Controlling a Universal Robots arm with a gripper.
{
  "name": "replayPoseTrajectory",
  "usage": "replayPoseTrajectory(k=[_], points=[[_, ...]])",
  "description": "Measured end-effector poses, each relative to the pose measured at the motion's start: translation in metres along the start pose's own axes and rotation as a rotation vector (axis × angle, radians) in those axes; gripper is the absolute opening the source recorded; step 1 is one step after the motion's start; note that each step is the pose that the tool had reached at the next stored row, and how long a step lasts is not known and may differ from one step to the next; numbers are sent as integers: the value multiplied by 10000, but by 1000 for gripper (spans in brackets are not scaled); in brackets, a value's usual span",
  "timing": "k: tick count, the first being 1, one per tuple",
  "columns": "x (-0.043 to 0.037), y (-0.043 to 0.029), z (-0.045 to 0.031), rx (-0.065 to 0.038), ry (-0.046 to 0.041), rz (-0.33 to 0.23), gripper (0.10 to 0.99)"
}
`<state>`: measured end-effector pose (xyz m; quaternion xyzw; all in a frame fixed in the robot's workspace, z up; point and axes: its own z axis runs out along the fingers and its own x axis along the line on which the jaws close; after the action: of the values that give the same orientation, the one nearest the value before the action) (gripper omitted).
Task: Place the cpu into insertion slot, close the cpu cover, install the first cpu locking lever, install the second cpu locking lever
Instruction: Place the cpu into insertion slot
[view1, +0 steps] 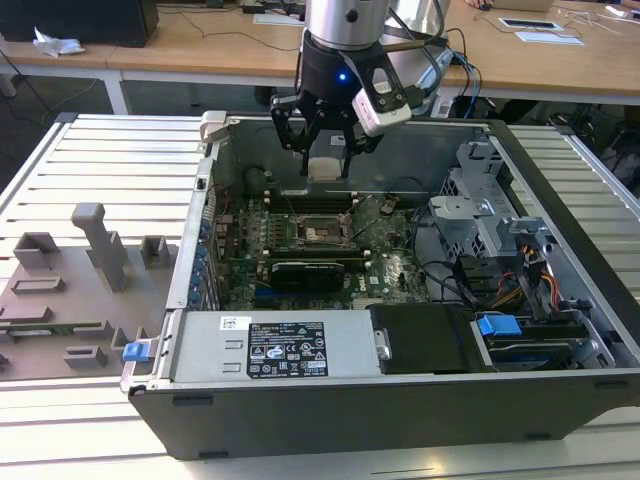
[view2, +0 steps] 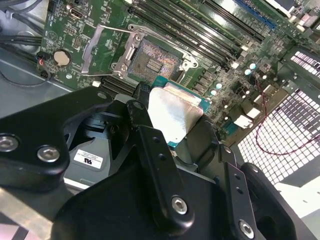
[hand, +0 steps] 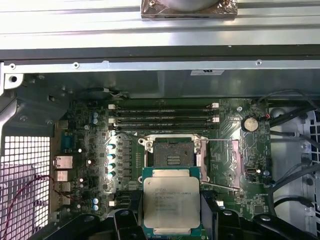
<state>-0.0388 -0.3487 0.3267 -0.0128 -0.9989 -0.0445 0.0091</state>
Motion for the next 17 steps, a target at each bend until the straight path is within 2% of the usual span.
replayPoseTrajectory(k=[17], points=[[-2, -7, 81, 0, -1, 0, 541]])
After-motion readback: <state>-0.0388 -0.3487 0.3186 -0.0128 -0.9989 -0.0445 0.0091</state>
